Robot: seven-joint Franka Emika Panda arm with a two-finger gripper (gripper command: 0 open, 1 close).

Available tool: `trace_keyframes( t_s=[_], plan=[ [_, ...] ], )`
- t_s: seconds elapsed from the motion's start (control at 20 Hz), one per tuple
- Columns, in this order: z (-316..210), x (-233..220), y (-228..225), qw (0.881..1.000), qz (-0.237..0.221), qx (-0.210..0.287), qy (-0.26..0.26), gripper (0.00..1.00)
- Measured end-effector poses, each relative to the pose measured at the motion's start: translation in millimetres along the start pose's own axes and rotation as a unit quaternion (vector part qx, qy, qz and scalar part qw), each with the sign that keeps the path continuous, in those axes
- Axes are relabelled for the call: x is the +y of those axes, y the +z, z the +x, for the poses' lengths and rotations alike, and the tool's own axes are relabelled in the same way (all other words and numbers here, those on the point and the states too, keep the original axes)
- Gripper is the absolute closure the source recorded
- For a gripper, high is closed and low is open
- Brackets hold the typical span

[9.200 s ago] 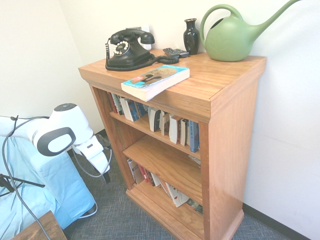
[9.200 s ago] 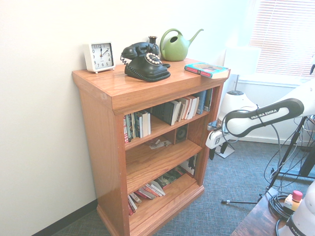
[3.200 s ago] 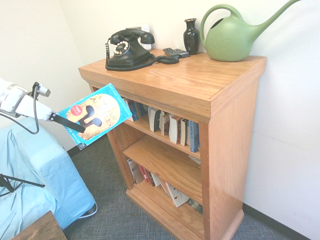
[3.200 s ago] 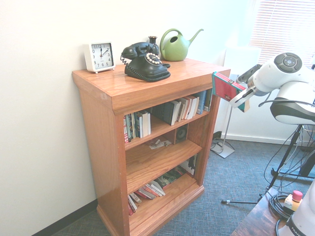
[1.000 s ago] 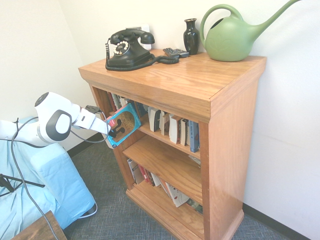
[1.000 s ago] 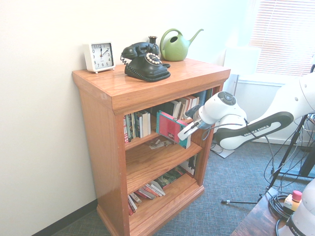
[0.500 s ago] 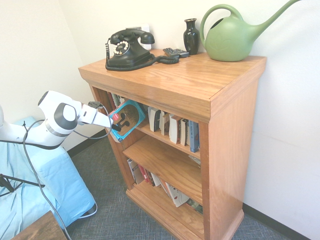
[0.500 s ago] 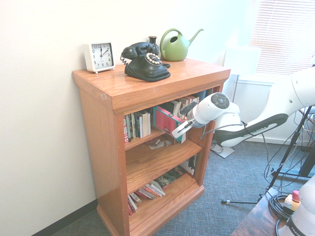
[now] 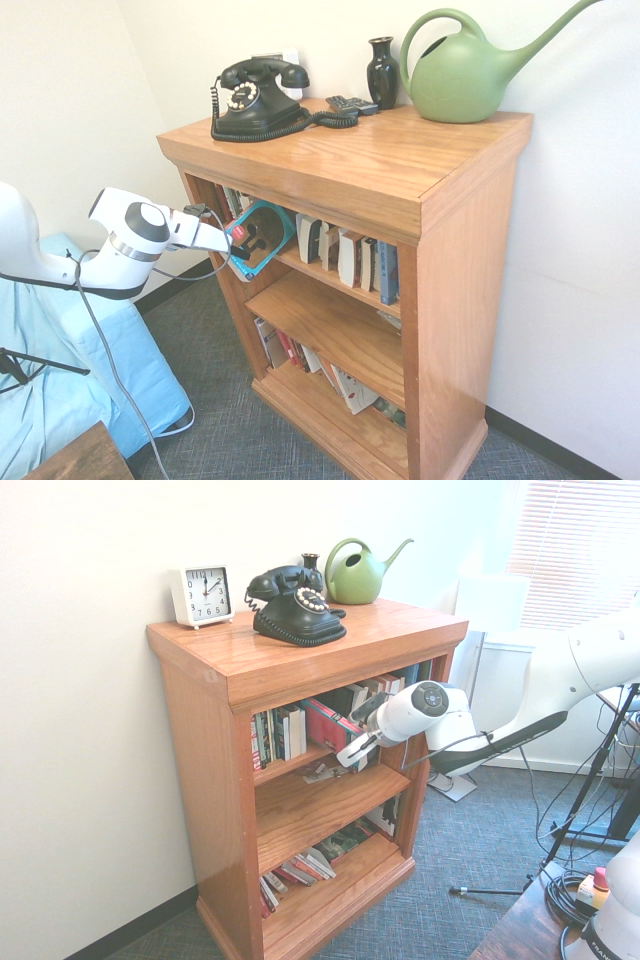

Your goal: Organize the shelf

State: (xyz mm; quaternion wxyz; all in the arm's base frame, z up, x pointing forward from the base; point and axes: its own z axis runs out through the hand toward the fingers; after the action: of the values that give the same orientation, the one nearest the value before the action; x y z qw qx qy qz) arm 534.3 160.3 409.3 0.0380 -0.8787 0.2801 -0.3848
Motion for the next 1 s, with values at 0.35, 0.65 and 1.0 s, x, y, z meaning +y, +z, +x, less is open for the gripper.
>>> trace_keyframes(
  t_s=[0.35,0.65,1.0],
  plan=[
    [12,-16,20,1.000,-0.008,0.015,-0.010,1.00],
    [12,-33,28,1.000,-0.008,0.023,-0.020,1.00],
    [23,-53,40,1.000,-0.007,0.027,-0.013,1.00]
  ],
)
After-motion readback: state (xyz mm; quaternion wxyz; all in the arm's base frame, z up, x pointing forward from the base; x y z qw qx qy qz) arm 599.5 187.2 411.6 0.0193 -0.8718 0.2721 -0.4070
